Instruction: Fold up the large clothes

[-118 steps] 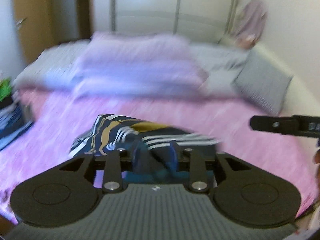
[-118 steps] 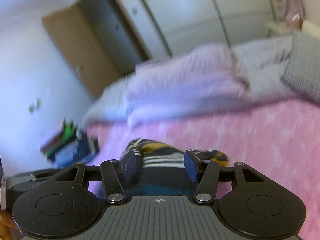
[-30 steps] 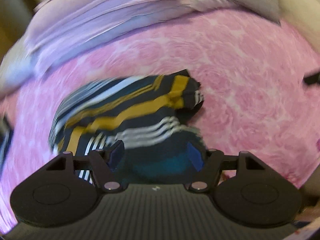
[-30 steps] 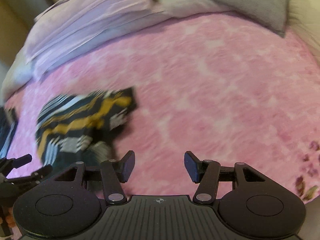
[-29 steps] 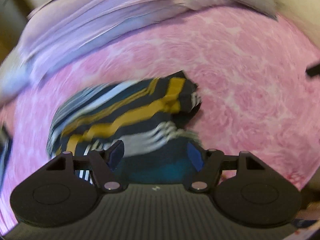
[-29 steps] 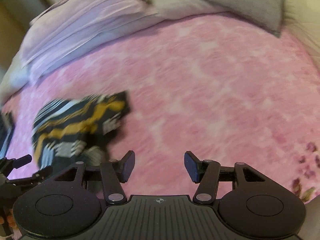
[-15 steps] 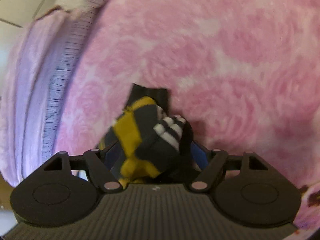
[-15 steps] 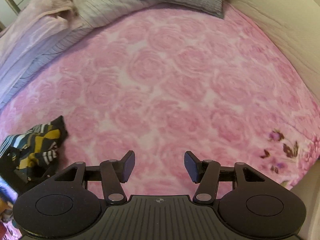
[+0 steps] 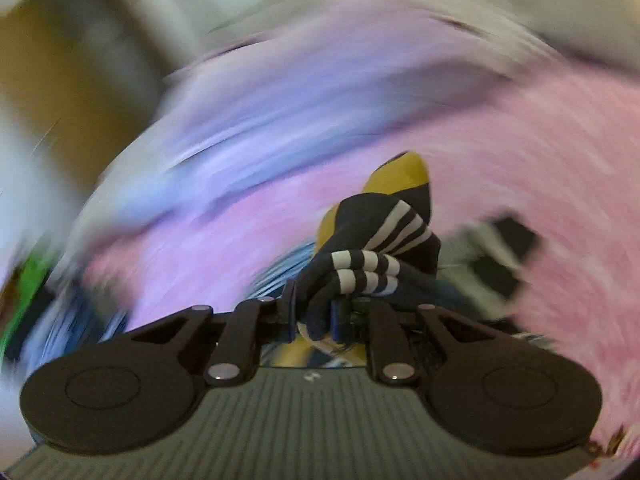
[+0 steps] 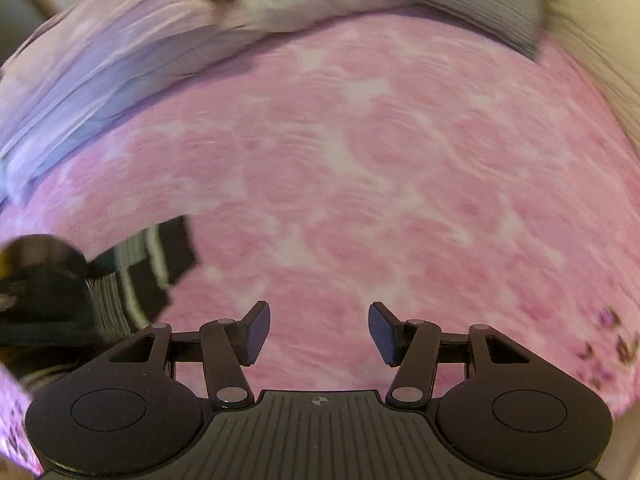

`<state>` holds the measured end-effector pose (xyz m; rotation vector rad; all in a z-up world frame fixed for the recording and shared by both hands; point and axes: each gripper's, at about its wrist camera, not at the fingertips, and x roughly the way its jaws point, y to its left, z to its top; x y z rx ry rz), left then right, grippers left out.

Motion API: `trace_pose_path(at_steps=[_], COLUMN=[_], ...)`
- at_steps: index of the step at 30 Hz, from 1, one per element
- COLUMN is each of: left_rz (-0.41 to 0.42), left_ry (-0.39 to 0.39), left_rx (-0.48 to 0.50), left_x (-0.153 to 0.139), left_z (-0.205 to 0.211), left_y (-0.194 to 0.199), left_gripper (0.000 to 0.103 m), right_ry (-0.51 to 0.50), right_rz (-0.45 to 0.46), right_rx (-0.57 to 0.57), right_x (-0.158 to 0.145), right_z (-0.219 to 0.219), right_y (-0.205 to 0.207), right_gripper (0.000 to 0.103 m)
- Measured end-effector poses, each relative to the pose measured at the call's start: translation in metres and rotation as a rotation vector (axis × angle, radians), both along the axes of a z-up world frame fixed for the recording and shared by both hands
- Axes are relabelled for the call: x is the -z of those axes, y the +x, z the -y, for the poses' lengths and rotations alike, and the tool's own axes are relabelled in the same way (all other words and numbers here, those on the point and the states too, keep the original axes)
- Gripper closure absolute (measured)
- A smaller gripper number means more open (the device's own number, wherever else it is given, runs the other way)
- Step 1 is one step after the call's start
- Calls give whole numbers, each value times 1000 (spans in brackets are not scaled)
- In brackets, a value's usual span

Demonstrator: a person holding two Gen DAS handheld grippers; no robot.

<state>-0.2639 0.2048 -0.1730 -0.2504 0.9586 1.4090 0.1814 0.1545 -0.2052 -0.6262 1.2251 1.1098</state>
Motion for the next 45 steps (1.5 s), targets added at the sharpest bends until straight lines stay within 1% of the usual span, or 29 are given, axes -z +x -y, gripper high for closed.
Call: trace_pose_path(at_steps=[1, 3, 5, 6, 8, 10, 11, 12, 13, 15, 16, 19, 21, 23, 27, 29, 32, 34, 37, 38, 39, 40, 41, 42, 43, 44, 45], left_rz=[32, 57, 48, 59, 55, 62, 68, 82, 100, 127, 130, 123, 135, 154, 157, 157, 178, 207, 267, 290, 305, 304, 290, 274, 264, 258, 254], left_ry=[-11, -9, -24, -44, -108, -209, -241, -262, -265, -269, -267, -264, -282, -304, -395, -448, -533, -554, -548, -548, -546, -546, -547, -538, -531, -522, -509], left_rx=[-112, -299, -471, -566, -695, -787, -825, -843, -840, -807, -779, -678, -620, -528, -342, -267, -207, -197, -185, -185, -185, -186, -186, -186, -196, -216, -244], left_x=[-14, -30, -31, -25, -3, 26, 37, 45, 49, 53, 54, 60, 74, 93, 142, 166, 200, 213, 217, 217, 216, 216, 214, 213, 209, 205, 200], left_z=[7, 23, 38, 46, 57, 63, 66, 69, 72, 67, 68, 53, 36, 14, -16, -24, -29, -26, -16, -11, -8, -5, -5, -2, -2, -3, -2], left_y=[-42, -110, -170, -203, -254, -294, -308, -319, -326, -333, -334, -350, -359, -365, -368, -368, -373, -375, -378, -380, -381, -381, -381, -380, -379, -378, -377], left_gripper=[89, 89, 88, 88, 85, 82, 83, 83, 82, 62, 60, 59, 57, 57, 57, 56, 54, 53, 64, 69, 78, 84, 92, 96, 97, 98, 98], right_ry=[6, 13, 22, 24, 27, 23, 22, 21, 19, 10, 6, 10, 21, 22, 28, 45, 36, 19, -6, -8, -11, -14, -19, -24, -14, 11, 15], right_rz=[-3, -9, -14, -17, -19, -12, -8, -1, 8, 30, 38, 54, 58, 70, 91, 86, 80, 58, 10, 1, -9, -19, -36, -48, -56, -70, -55], right_rx=[-27, -89, -146, -176, -231, -278, -302, -326, -345, -378, -390, -420, -459, -515, -650, -721, -830, -904, -1027, -1063, -1097, -1118, -1132, -1140, -1144, -1145, -1151], right_x=[1, 1, 2, 1, -2, -2, -3, -2, -2, 2, 7, 19, 32, 47, 80, 98, 128, 148, 178, 188, 198, 206, 215, 224, 229, 230, 230], right_z=[-6, -19, -28, -35, -48, -58, -62, -67, -71, -81, -88, -110, -130, -151, -188, -203, -221, -230, -239, -241, -243, -245, -248, -249, -249, -247, -243], right_y=[-12, -42, -73, -89, -119, -147, -162, -175, -187, -211, -221, -254, -282, -312, -372, -397, -427, -443, -466, -474, -482, -487, -492, -495, -496, -494, -495], right_gripper=[51, 51, 51, 51, 51, 51, 51, 51, 51, 51, 51, 51, 51, 51, 51, 51, 51, 51, 51, 51, 51, 51, 51, 45, 41, 40, 50])
